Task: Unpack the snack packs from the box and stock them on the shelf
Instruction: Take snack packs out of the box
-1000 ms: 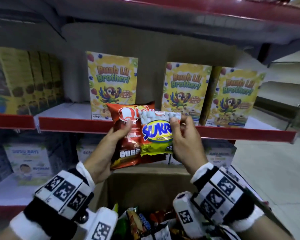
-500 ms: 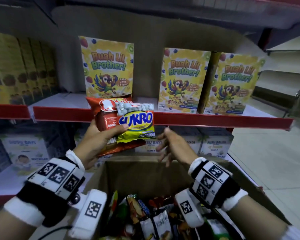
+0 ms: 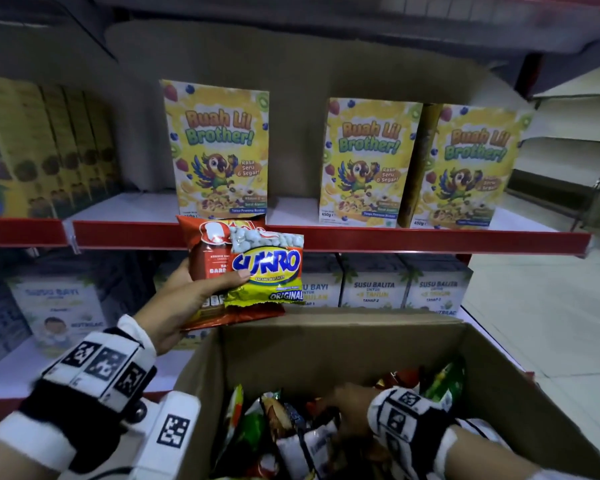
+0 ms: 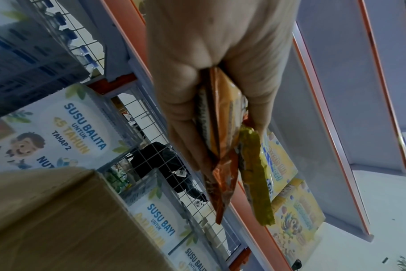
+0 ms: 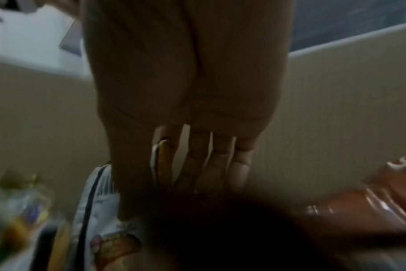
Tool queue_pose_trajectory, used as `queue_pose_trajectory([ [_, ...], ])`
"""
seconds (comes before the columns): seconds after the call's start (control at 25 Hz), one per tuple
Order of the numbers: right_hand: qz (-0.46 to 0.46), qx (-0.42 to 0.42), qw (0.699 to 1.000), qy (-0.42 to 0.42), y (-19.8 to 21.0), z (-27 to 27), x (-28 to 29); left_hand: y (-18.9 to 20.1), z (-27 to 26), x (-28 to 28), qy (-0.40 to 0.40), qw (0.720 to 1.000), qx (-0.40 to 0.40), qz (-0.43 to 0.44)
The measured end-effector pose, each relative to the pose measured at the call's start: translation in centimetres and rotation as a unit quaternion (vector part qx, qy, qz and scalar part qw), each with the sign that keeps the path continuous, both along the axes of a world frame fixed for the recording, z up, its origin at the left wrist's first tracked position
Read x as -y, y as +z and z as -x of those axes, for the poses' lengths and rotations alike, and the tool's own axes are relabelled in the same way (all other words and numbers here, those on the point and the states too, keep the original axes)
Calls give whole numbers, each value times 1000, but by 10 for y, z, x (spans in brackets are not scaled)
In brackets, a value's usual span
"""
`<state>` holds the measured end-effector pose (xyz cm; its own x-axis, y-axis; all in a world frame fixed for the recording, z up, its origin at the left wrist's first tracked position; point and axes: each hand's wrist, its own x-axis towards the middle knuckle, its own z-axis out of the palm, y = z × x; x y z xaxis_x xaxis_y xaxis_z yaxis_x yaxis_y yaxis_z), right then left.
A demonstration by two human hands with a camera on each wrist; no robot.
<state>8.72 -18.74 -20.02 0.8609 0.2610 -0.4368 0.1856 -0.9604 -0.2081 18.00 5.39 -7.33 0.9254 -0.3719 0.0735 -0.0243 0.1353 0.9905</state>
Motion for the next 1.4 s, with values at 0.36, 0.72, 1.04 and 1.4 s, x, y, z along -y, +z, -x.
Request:
queue_pose_trajectory([
  [0.36, -416, 258, 850, -195, 179, 14, 55, 25, -5, -1, 33, 999, 34, 25],
  [0.72, -587, 463, 661, -63, 213, 30, 2, 42, 25, 30, -8, 998, 41, 55],
  [1.04, -672, 420, 591, -149, 199, 17, -9, 56, 34, 33, -27, 989, 64, 129],
  [1.4, -714, 353, 574, -189, 205, 18, -1, 57, 32, 32, -39, 984, 110, 131],
])
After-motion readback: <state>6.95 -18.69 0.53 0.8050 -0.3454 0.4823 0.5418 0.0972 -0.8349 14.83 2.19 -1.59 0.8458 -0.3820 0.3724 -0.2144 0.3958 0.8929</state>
